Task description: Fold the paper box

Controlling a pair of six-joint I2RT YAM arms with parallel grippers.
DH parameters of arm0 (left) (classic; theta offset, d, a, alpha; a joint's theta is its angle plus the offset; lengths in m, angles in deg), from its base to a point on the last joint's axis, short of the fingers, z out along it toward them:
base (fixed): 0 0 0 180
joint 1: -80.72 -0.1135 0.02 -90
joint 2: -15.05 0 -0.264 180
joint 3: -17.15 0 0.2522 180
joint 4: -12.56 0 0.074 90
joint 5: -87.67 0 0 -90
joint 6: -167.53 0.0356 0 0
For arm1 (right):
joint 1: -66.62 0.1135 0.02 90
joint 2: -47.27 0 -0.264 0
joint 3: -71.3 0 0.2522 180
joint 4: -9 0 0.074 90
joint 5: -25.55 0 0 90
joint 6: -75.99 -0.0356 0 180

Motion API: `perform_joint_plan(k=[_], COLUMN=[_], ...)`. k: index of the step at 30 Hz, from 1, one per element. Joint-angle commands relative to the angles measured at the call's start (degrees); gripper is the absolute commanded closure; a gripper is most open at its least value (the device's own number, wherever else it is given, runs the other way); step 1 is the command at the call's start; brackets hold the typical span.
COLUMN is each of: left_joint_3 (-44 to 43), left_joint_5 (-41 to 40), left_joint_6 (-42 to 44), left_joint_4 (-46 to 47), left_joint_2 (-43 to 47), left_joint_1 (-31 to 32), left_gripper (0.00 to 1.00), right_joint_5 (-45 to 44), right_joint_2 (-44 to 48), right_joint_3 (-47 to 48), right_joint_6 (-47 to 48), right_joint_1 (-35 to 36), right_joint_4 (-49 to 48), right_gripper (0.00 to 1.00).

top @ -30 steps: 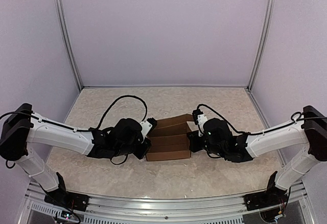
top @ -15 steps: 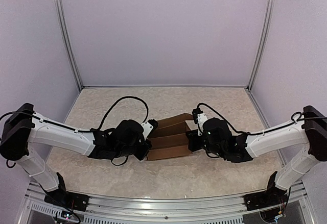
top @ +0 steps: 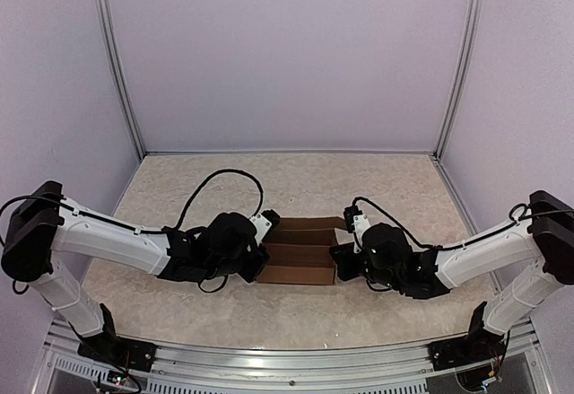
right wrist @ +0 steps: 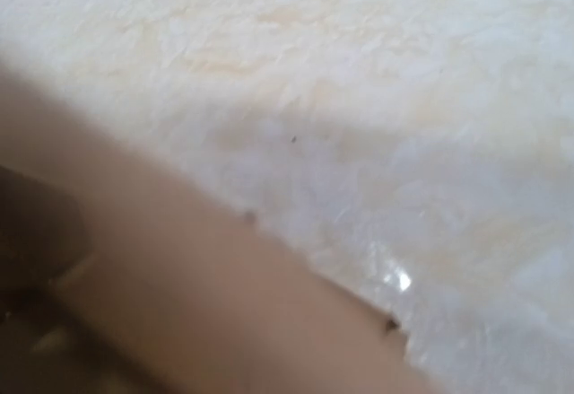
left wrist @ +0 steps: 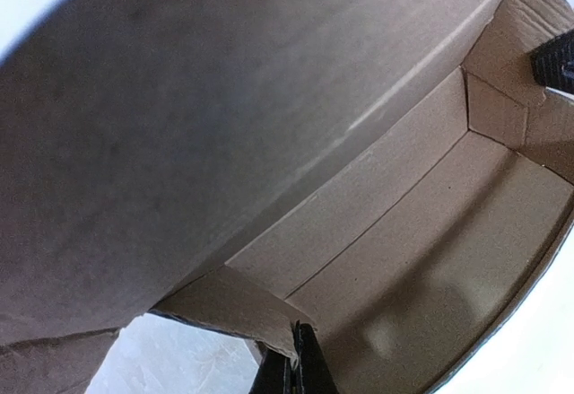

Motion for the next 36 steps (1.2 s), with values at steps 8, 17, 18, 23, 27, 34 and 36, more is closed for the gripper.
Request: perform_joint_plan(k=[8,17,18,23,27,34,36], left_joint_3=[-2.2,-1.4,-1.4,-1.7,-1.7,-2.2,-2.5], left_joint_5=[-6.8,-10.4,-10.7,-12.2,-13.6,-16.7,-17.2], left_joint_6=[-2.4,-4.9,-5.0,-5.5,-5.6,-5.5,-5.7], left_joint_4=[-0.8,0.4,0.6,1.6,2.6,3.6,3.3], left_joint_2=[-4.4,-5.0,-5.1,-5.9,-6.3,-7.4,-7.6], left_joint_1=[3.5,4.4,4.5,4.5,4.5,5.2,5.3], left_gripper=[1.0,1.0,1.0,1.0,1.0,1.0,1.0], right_joint_5=[1.8,-4.1,-4.2,-3.0,-4.1,-9.1,-9.3], right_joint_2=[3.4,15.7,17.4,24.8,29.4,32.9,30.7], right_joint_3=[-2.7,-6.4,-6.8,-7.4,-5.9,1.0,4.5], right_joint_6=[-3.3,-2.0,-1.8,1.3,3.0,9.6,11.0], right_joint_1=[2.1,2.1,2.1,2.1,2.1,1.9,1.7], right_joint_4=[-2.4,8.1,9.1,15.6,22.7,25.8,26.2], right_gripper=[0.75,0.71,0.71,0.68,0.68,0.7,0.72])
